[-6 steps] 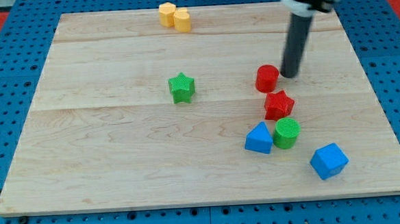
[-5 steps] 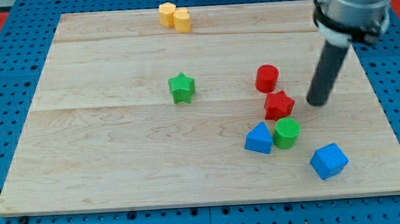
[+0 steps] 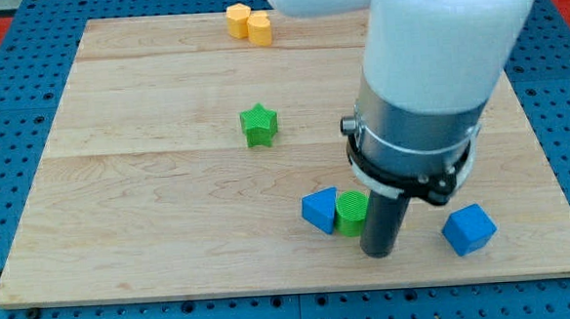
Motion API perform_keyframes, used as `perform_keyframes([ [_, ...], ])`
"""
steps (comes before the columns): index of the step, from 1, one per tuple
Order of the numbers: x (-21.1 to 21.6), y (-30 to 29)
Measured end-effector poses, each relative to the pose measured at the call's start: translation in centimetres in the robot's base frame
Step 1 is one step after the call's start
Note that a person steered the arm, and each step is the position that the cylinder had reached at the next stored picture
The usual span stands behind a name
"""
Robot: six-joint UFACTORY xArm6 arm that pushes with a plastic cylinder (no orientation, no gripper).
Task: Move the green circle to the bottom of the green star
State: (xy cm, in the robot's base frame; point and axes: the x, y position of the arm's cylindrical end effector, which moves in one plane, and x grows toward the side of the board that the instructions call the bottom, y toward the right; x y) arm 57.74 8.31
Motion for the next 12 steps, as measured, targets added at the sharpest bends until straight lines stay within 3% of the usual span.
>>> perform_keyframes([
  [3,-6.1,-1.3],
  [5,-1.7,-4.0],
  [7,-3.5,-1.9],
  [8,-6.7,-1.9],
  [9,-8.3,-5.9],
  [10,-5.2,-7.1],
  [12,-7.5,-11.6],
])
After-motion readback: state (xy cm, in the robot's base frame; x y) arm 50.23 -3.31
